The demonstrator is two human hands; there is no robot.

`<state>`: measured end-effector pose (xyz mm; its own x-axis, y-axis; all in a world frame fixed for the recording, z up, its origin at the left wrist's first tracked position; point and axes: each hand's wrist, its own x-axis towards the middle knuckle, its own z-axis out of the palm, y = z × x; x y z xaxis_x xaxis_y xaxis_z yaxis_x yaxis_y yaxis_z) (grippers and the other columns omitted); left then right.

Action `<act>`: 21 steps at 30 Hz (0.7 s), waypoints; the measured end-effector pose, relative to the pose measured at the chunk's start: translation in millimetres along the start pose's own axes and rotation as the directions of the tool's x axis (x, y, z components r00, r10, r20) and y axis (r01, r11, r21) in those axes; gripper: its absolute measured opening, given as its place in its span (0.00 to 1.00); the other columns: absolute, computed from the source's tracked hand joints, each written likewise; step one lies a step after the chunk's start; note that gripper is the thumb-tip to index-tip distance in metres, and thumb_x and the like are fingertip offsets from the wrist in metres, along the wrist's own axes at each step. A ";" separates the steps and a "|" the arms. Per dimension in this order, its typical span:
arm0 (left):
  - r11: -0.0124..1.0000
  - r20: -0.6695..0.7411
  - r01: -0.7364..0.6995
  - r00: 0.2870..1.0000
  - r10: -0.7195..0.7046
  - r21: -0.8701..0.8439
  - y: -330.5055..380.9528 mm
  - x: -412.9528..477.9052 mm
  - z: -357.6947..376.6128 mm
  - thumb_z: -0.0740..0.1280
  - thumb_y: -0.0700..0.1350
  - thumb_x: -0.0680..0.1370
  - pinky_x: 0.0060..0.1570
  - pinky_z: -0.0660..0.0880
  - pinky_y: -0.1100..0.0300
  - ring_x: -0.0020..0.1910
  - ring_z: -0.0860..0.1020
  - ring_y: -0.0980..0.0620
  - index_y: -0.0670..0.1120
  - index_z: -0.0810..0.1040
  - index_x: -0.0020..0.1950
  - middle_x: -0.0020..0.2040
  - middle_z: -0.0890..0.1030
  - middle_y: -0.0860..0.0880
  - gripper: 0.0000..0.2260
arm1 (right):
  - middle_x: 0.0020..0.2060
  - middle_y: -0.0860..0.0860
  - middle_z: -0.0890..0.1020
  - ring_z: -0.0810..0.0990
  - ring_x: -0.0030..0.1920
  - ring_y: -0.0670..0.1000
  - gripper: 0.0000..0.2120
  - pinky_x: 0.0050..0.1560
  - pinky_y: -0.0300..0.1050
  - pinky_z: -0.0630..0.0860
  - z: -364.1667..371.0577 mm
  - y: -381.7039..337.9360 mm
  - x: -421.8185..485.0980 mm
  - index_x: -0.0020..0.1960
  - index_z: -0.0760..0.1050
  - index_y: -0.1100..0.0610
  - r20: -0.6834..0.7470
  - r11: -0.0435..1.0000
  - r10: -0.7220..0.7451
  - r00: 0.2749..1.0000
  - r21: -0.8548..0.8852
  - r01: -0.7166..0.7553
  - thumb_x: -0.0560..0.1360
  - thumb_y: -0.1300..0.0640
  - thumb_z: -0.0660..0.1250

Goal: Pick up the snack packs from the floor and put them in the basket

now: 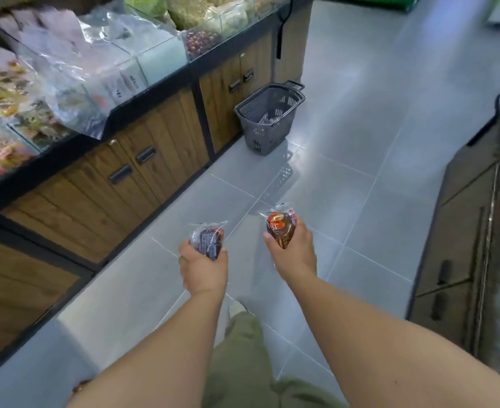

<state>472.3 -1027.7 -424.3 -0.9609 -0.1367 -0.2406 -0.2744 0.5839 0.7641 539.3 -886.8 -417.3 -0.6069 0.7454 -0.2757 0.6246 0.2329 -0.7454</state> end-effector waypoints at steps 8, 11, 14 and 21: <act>0.993 0.130 -0.102 0.987 0.094 0.058 75.4 71.4 95.2 0.74 0.51 0.70 0.60 0.71 0.44 0.61 0.72 0.37 0.43 0.61 0.70 0.64 0.70 0.40 0.34 | 0.67 0.53 0.66 0.70 0.66 0.56 0.39 0.67 0.58 0.67 -19.2 -10.3 109.7 0.75 0.53 0.50 -0.086 0.997 0.073 0.994 -0.018 -0.075 0.72 0.37 0.66; 0.990 0.168 -0.122 0.980 0.109 0.070 107.7 105.4 124.7 0.74 0.51 0.70 0.59 0.71 0.43 0.61 0.72 0.37 0.44 0.61 0.70 0.64 0.71 0.40 0.35 | 0.67 0.53 0.66 0.70 0.65 0.56 0.39 0.66 0.58 0.68 -27.2 -21.9 155.8 0.75 0.53 0.50 -0.102 0.995 0.098 0.990 -0.022 -0.101 0.72 0.37 0.66; 0.984 0.182 -0.154 0.974 0.136 0.090 139.6 136.3 150.1 0.74 0.52 0.69 0.57 0.73 0.42 0.58 0.74 0.37 0.44 0.63 0.69 0.62 0.74 0.41 0.34 | 0.66 0.53 0.67 0.70 0.65 0.55 0.38 0.66 0.58 0.68 -35.2 -35.9 200.1 0.75 0.53 0.50 -0.122 0.993 0.112 0.986 -0.014 -0.115 0.72 0.38 0.66; 0.976 0.241 -0.192 0.957 0.163 0.101 211.3 189.8 208.1 0.74 0.52 0.70 0.59 0.73 0.43 0.61 0.73 0.39 0.45 0.61 0.71 0.64 0.72 0.42 0.35 | 0.66 0.53 0.67 0.71 0.64 0.55 0.38 0.66 0.58 0.68 -54.1 -67.7 293.9 0.75 0.53 0.50 -0.152 0.994 0.088 0.984 -0.055 -0.097 0.73 0.38 0.66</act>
<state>239.4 -763.8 -433.1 -0.9553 0.1574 -0.2502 -0.0800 0.6772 0.7315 345.2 -649.6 -415.0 -0.4676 0.8494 -0.2448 0.7067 0.1929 -0.6807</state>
